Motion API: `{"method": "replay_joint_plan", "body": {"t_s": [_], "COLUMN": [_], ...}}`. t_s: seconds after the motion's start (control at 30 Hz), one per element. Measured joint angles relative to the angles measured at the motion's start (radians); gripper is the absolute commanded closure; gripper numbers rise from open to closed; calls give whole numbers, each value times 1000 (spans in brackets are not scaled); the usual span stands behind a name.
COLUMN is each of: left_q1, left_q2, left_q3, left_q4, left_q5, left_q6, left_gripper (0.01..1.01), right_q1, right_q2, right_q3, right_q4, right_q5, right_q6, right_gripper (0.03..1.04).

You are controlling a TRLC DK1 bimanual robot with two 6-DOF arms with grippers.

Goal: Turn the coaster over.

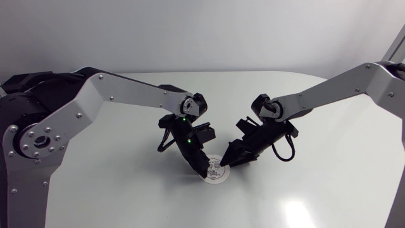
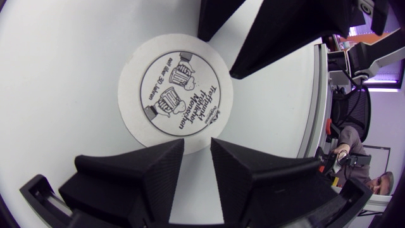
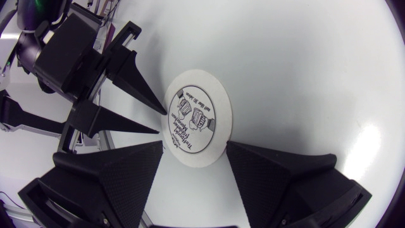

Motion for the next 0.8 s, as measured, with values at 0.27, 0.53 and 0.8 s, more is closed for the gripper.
{"method": "replay_joint_plan", "body": {"t_s": [0.27,0.53,0.8], "left_q1": [0,0,0], "left_q2": [0,-3,-5], "left_q3": [-3,-7,-10], "left_q4": [7,7,13], "left_q5": [1,0,0], "left_q6": [-3,-4,-7], "left_gripper": [698,698,698], "right_q1": [10,20,20], "right_q2": [3,3,0], "right_q3": [22,58,69], "right_q4": [-20,-59,-69], "right_q5": [-12,-31,-44], "right_q6": [0,0,0], "right_gripper": [316,318,316]}}
